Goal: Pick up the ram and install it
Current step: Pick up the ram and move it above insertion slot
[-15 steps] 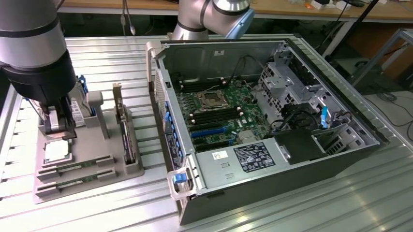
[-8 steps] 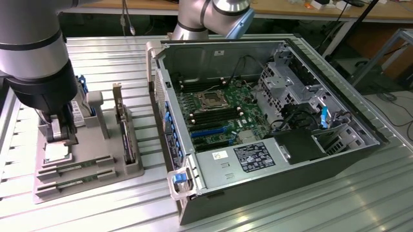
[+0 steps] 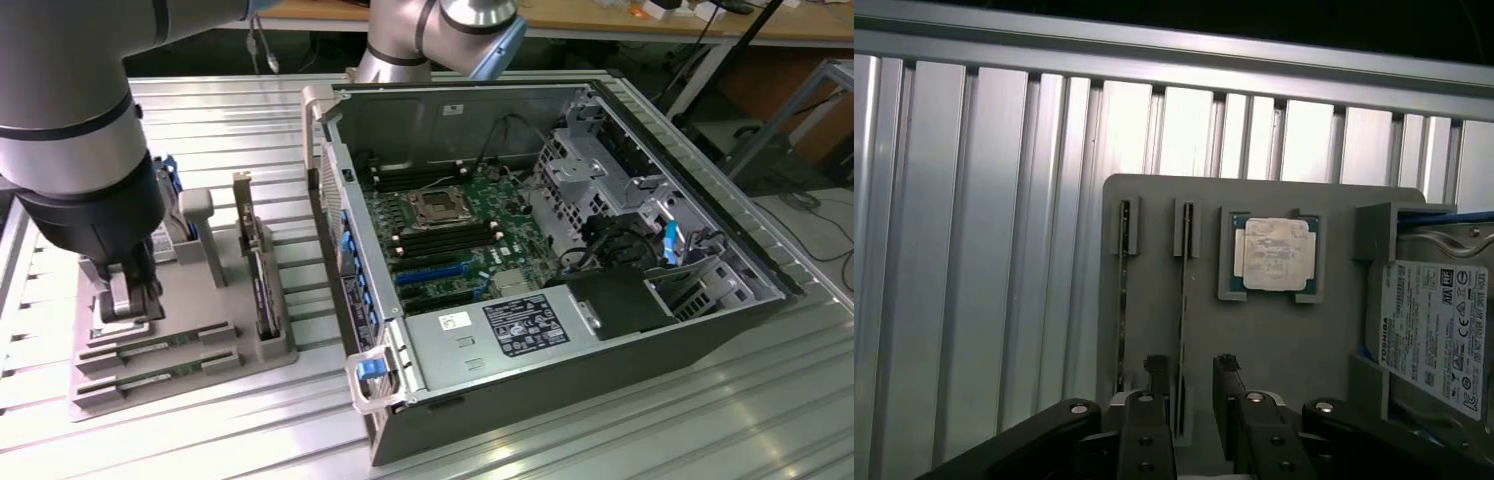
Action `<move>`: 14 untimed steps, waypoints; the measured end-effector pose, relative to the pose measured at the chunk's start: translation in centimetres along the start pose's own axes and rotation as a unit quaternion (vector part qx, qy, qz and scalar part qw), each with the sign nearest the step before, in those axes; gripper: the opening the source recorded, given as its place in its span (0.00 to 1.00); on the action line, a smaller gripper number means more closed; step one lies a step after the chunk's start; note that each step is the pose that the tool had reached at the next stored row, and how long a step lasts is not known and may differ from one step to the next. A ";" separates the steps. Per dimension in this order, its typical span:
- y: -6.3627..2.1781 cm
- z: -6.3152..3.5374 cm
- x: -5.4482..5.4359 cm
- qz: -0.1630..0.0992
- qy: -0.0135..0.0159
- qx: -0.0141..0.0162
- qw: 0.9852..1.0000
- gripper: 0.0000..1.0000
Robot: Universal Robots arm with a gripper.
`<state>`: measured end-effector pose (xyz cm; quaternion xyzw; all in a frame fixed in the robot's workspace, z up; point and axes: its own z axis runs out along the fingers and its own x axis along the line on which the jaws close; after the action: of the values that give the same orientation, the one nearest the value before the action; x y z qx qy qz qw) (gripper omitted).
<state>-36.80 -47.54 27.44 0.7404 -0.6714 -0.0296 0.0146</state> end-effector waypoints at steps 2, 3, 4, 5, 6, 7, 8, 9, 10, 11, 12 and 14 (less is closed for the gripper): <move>0.02 0.26 0.5 0.000 0.000 0.000 1.000 0.31; 0.03 0.37 0.7 0.000 0.000 0.000 1.000 0.31; 0.05 0.56 1.1 0.000 0.000 0.000 1.000 0.31; 0.07 0.83 1.5 0.000 0.000 0.000 1.000 0.31; 0.08 1.05 1.8 0.000 0.000 0.000 1.000 0.31; 0.08 1.33 2.1 0.000 0.000 0.000 1.000 0.31; 0.09 1.59 2.3 0.000 0.000 0.000 1.000 0.31; 0.09 1.81 2.5 0.000 0.000 0.000 1.000 0.31; 0.08 2.01 2.6 0.000 0.000 0.000 1.000 0.31; 0.08 2.21 2.8 0.000 0.000 0.000 1.000 0.31; 0.08 2.40 2.9 0.000 0.000 0.000 1.000 0.31; 0.07 2.78 3.1 0.000 0.000 -0.001 1.000 0.31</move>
<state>-36.75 -50.60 24.59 0.7404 -0.6714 -0.0301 0.0150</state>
